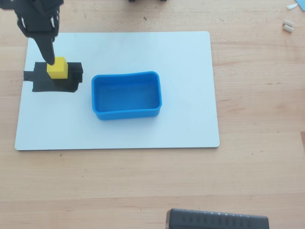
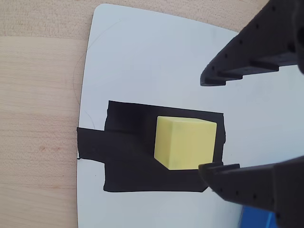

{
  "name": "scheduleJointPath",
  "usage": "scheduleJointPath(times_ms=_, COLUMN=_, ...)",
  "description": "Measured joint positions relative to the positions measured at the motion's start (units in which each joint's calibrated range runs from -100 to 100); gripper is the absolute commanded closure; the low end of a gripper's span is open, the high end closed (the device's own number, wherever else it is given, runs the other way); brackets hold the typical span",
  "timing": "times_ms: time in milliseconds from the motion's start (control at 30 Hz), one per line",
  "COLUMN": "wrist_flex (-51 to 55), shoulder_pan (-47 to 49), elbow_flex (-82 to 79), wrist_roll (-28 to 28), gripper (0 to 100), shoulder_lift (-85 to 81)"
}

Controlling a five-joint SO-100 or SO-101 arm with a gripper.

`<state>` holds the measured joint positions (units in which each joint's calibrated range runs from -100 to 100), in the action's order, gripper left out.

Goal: Pick up yellow cube and drop it in the blue rectangular bin

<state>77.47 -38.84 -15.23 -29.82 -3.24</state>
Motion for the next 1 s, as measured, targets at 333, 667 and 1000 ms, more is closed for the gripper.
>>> scheduleJointPath(times_ms=333, wrist_flex=-2.56, shoulder_pan=0.08, elbow_flex=0.00, wrist_roll=0.29, gripper=65, shoulder_lift=4.70)
scheduleJointPath(times_ms=667, wrist_flex=-4.95, shoulder_pan=1.11, elbow_flex=0.00, wrist_roll=0.29, gripper=77, shoulder_lift=9.32)
scheduleJointPath(times_ms=1000, wrist_flex=-5.12, shoulder_pan=1.99, elbow_flex=0.30, wrist_roll=3.17, gripper=88, shoulder_lift=9.68)
